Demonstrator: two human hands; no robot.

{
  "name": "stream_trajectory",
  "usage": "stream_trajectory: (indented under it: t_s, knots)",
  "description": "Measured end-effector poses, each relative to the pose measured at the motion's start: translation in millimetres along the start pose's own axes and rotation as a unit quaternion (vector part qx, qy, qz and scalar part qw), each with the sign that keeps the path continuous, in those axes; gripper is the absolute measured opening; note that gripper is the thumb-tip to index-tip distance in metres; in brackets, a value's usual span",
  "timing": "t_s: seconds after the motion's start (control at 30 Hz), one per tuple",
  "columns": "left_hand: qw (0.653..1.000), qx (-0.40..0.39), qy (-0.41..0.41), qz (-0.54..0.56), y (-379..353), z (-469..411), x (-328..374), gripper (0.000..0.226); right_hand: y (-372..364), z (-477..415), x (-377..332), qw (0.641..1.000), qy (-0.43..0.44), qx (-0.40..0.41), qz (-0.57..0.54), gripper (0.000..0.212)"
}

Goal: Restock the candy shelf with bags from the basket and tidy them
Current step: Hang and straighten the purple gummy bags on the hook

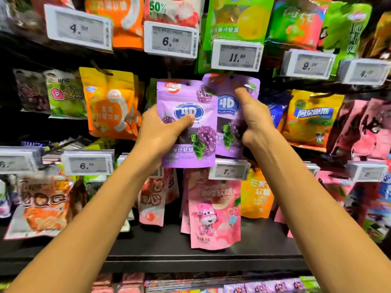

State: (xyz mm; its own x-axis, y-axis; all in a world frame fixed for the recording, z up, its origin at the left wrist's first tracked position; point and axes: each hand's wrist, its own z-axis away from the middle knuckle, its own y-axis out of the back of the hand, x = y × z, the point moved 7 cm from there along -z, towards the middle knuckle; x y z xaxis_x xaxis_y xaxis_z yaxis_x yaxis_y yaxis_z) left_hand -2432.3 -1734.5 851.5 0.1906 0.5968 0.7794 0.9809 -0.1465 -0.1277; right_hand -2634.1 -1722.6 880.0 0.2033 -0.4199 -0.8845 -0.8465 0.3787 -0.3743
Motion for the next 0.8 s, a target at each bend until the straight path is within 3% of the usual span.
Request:
stream_trajectory:
  t_s: [0.3,0.47,0.8]
  knots:
    - [1.000,-0.026,-0.010,0.013,-5.9,-7.5,-6.1,0.020,2.7,-11.9,9.1,1.000,-0.015,-0.006,0.007,0.019]
    - [1.000,-0.027,0.001,0.016,-10.0,-9.8,-5.7,0.020,2.1,-11.5,6.1,0.999,-0.031,-0.013,0.015,0.041]
    - [0.999,-0.034,0.023,0.024,-17.0,-11.3,-6.8,0.019,-1.3,-15.3,7.1,0.998,-0.054,-0.036,0.007,0.049]
